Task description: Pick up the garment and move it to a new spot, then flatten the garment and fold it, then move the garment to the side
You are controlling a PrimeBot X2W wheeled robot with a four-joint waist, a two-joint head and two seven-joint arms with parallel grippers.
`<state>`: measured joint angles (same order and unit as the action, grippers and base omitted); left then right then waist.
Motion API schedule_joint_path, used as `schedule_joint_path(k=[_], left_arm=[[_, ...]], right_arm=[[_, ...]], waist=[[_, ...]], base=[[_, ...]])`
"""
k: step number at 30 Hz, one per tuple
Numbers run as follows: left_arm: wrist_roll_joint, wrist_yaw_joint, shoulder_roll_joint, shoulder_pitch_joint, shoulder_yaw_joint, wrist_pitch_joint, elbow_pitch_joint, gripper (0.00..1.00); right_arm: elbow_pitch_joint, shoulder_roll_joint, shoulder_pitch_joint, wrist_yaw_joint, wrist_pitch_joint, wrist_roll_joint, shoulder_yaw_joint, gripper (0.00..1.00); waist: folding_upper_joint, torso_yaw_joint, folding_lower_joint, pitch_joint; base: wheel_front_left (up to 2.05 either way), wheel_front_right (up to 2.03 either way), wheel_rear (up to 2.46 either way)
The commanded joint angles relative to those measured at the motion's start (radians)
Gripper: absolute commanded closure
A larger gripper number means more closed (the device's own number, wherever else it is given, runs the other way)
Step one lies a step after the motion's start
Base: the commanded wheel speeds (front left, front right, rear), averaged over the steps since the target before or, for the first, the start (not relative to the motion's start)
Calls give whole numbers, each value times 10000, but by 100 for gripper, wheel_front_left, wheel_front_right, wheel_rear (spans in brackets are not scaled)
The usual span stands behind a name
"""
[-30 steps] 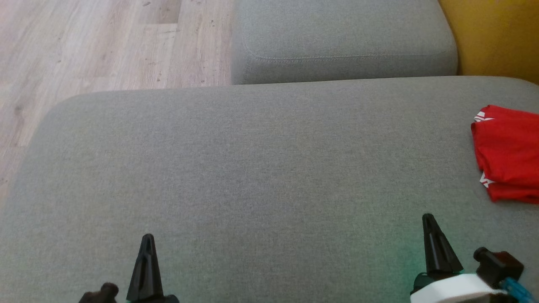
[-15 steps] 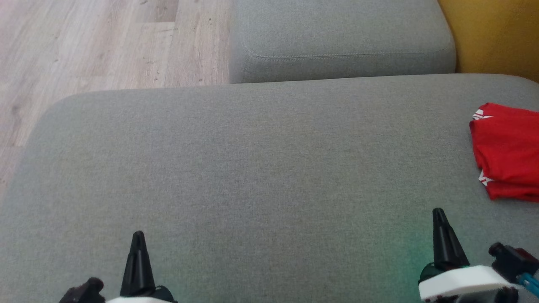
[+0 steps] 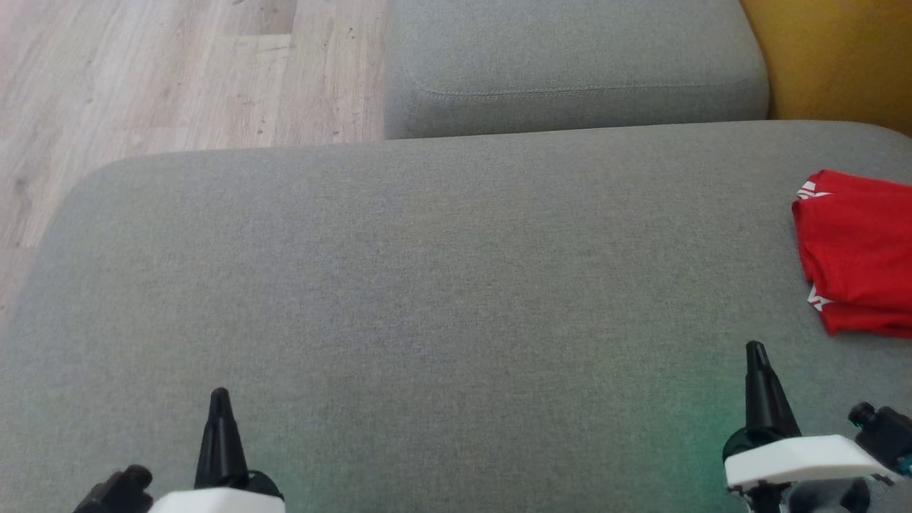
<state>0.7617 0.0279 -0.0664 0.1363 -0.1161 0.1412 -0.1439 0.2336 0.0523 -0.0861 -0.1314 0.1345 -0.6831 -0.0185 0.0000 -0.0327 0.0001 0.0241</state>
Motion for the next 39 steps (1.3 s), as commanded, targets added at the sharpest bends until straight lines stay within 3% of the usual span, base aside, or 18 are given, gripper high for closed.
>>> schedule_joint_path(k=[1,39], left_arm=[[333,102,-131,-570,278,-54,227,100],[4738,578,-168,-1511,1057,-1126,-395,100]], right_arm=[[-277,202,522,3,-77,-390,4,100],[-90,243,1232,5,-1140,-5131,468,100]], waist=[[0,7,-1,-6],[0,172,-1,-144]], base=[[0,0,0],[0,0,0]])
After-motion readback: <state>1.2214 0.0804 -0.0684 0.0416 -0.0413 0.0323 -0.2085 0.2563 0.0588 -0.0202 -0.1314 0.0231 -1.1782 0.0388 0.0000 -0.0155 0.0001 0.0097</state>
